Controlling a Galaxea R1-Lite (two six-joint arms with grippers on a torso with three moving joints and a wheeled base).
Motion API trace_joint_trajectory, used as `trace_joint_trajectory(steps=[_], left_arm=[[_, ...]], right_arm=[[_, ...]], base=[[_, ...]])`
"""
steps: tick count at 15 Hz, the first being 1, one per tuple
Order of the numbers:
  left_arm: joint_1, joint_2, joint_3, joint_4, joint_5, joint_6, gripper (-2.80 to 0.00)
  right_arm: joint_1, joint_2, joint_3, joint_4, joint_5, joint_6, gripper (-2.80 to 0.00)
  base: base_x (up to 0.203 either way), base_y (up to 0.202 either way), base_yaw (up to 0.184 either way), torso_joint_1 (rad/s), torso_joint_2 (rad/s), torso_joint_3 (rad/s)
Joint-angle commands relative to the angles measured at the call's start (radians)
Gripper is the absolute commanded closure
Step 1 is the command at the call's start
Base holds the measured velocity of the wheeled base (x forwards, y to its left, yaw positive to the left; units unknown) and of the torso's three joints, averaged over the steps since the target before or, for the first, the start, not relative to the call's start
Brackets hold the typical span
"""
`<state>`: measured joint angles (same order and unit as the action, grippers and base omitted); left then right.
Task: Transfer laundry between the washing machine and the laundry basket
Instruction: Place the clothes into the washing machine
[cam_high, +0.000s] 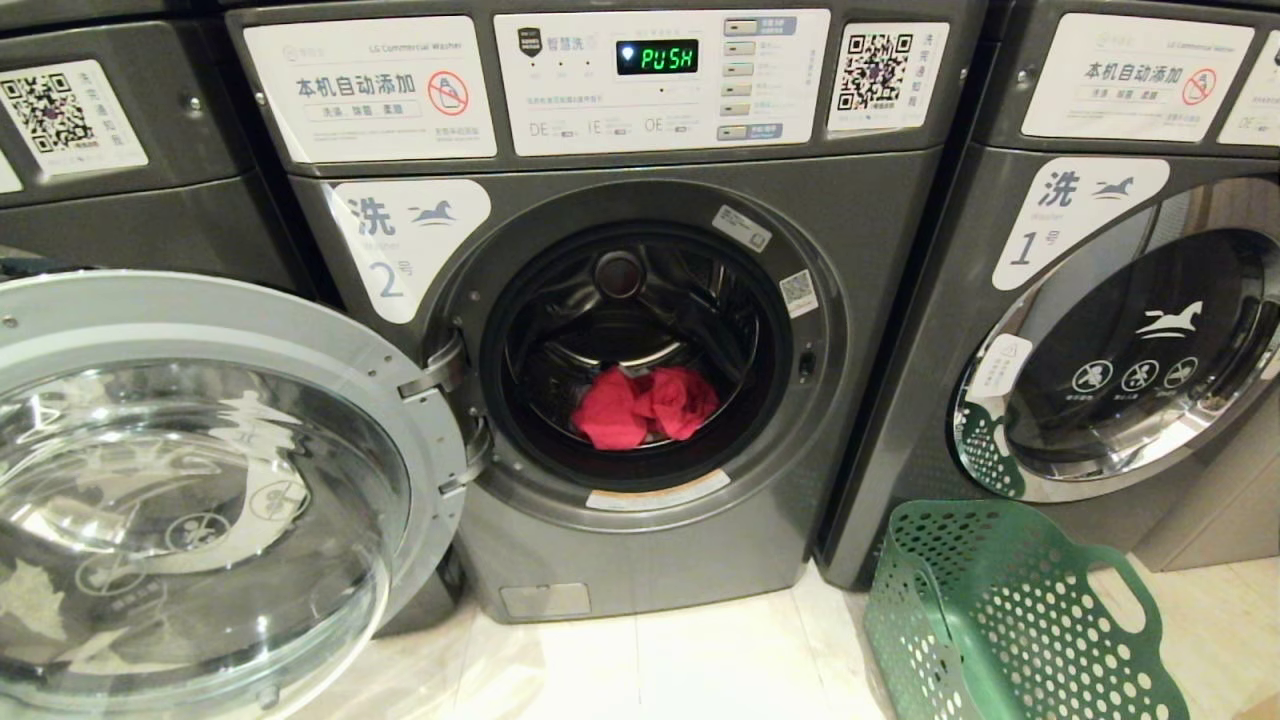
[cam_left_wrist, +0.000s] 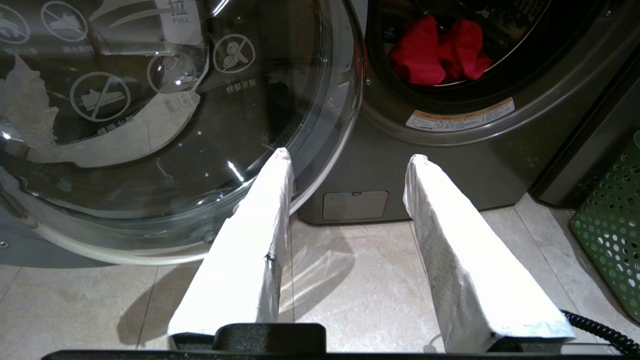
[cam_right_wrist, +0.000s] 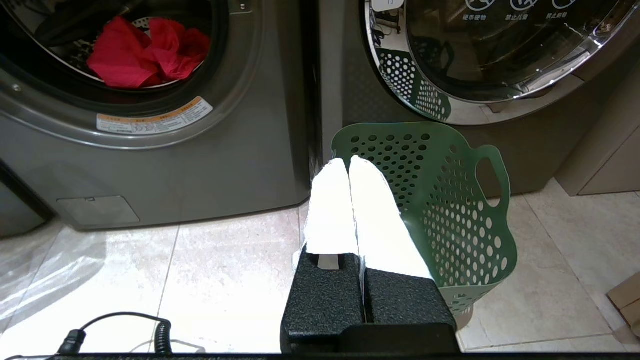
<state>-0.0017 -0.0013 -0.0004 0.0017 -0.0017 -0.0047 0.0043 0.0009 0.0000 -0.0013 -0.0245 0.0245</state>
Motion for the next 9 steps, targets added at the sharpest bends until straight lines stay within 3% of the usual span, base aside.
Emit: trace_joint_trajectory(steps=[1,9], left_arm=[[0.0,0.001,-0.001,0.0,0.0,0.0,0.0],[0.0,0.001,-0.001,-0.002,0.0,0.002,0.0]], right_arm=[[0.0,0.001,0.0,0.0,0.0,0.0,0.0],[0.0,0.001,0.0,0.0,0.0,0.0,0.0]], base=[[0.0,0.0,0.0,0.0,0.0,0.0],[0.0,0.0,0.0,0.0,0.0,0.0]])
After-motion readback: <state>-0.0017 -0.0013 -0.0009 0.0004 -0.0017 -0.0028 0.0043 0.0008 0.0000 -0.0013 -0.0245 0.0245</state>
